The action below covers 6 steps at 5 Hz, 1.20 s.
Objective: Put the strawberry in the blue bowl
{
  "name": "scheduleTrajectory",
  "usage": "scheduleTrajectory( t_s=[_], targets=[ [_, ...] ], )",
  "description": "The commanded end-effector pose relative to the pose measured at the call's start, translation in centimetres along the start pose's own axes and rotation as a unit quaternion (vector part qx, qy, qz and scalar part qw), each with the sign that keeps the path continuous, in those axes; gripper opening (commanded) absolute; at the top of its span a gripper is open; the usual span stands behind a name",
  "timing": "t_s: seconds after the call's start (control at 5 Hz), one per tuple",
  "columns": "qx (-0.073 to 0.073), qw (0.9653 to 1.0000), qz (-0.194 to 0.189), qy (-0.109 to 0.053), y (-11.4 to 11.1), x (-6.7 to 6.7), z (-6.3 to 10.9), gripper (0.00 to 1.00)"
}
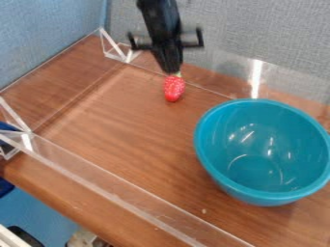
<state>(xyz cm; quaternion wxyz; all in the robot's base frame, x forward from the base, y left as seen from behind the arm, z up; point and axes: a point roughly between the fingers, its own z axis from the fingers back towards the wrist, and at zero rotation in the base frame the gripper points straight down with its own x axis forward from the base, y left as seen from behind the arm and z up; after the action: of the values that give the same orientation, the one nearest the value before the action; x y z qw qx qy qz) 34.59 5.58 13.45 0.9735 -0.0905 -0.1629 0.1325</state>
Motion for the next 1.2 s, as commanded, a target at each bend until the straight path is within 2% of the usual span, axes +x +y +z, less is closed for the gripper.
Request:
scheduleTrajectory(
  t_s=[0.0, 0.2, 0.8, 1.0],
  targets=[
    [-0.006, 0.9989, -0.003, -0.047, -0.2, 1.4, 3.4, 0.00],
    [0.008, 0.9989, 0.007, -0.045, 0.4, 1.8, 1.6, 1.00],
    [0.048, 0.9973, 0.042, -0.036, 2.0, 2.7, -4.1, 1.00],
    [0.057, 0.9963, 0.055, -0.034, 2.2, 2.8, -5.8, 1.00]
  ],
)
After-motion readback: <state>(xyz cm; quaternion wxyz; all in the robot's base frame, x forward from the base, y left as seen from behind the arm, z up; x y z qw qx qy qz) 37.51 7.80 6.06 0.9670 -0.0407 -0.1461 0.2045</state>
